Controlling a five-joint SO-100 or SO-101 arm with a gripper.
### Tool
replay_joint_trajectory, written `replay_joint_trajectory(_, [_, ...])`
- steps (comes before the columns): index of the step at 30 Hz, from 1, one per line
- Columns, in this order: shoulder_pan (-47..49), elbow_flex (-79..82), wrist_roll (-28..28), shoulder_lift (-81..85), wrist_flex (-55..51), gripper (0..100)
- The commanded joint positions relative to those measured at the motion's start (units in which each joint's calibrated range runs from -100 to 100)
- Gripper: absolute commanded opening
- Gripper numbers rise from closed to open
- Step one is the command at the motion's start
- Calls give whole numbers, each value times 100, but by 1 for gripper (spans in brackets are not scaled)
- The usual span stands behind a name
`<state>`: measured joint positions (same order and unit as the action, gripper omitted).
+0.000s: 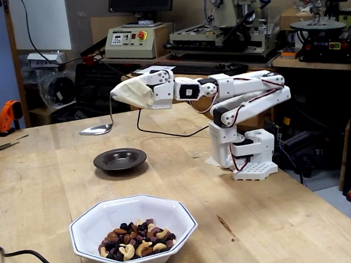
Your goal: Use spoon to transfer food from the white bowl to brown plate
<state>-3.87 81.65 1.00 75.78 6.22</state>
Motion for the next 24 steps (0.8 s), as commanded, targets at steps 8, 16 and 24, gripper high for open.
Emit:
replay_joint_trajectory(8, [16, -811, 0, -1618, 1678, 4])
replay_joint_trajectory(16, [16, -103, 0, -2893, 3520, 4])
replay_joint_trajectory(24, [16, -147, -39, -4510, 4967, 4])
